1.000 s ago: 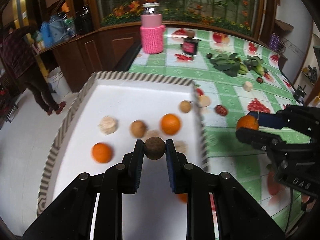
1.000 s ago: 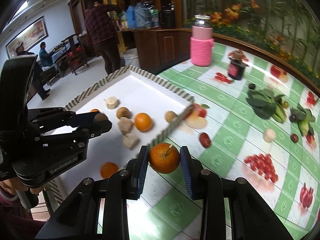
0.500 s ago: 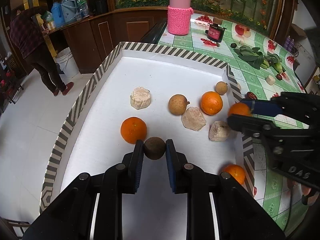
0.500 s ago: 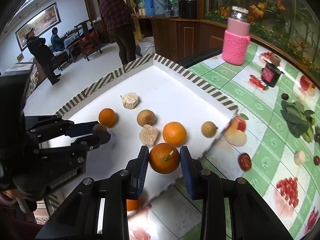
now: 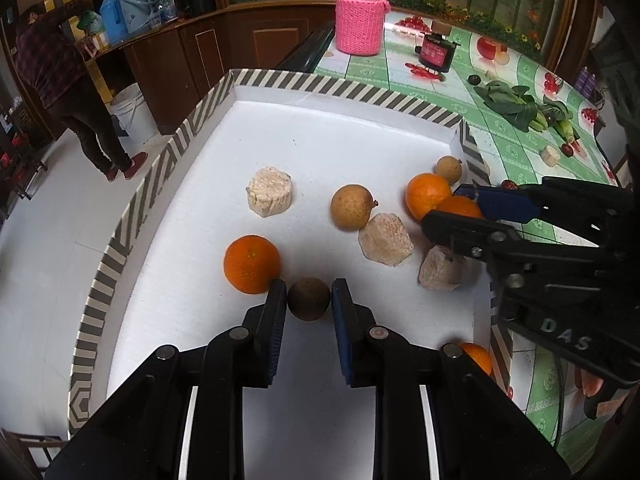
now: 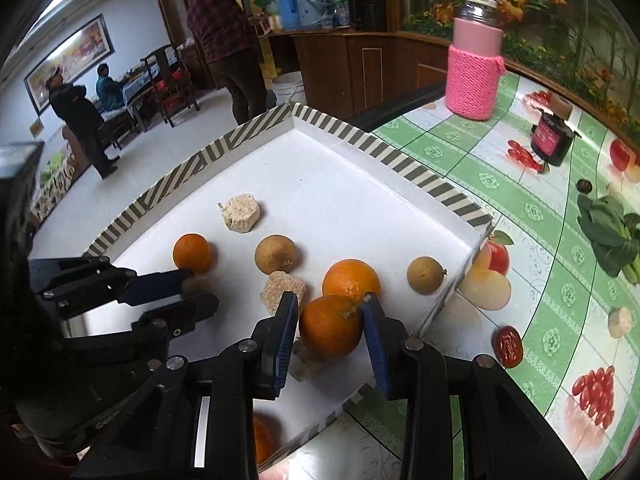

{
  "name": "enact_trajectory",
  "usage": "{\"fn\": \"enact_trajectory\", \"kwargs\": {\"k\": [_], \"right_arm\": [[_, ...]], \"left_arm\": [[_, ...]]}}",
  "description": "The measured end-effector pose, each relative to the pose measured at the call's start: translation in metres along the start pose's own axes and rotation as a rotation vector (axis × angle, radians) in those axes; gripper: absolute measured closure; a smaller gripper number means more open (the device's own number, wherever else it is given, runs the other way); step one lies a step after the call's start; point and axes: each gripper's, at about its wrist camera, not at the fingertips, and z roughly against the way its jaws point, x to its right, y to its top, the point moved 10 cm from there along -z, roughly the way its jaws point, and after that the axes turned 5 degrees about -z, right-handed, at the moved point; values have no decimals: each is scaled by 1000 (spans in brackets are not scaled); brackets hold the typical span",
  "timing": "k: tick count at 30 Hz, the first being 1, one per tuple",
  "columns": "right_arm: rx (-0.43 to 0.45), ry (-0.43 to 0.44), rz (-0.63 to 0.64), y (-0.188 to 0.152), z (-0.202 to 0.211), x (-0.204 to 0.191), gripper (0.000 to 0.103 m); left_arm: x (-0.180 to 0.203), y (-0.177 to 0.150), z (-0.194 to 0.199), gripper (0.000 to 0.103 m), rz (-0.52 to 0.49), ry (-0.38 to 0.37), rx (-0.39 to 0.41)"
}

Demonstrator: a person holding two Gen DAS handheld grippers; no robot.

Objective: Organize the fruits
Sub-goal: 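Open both grippers to drop the brown fruit and mandarin into the tray, then grasp the dark red date with the left gripper while the right approaches a beige round cake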

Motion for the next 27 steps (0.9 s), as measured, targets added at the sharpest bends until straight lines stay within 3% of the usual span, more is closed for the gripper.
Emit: {"fn": "enact_trajectory", "kwargs": {"k": [3,5,10,17,27], "right_arm": [[4,13,-14,-2,4,3,65],[15,18,-20,-2,10,4,63],[41,21,-21,-4,27,6,55],[66,18,-45,-13,49,15,53],[74,-38,-88,-42,75,51,51]], "left_arm": [[0,-1,0,66,-2,2,-1],[-1,-1,1,41,7,6,7],[-5,1,4,40,11,25,21],[-2,0,9,40,13,20,31],[31,11,25,40,-3,-59,67]]}}
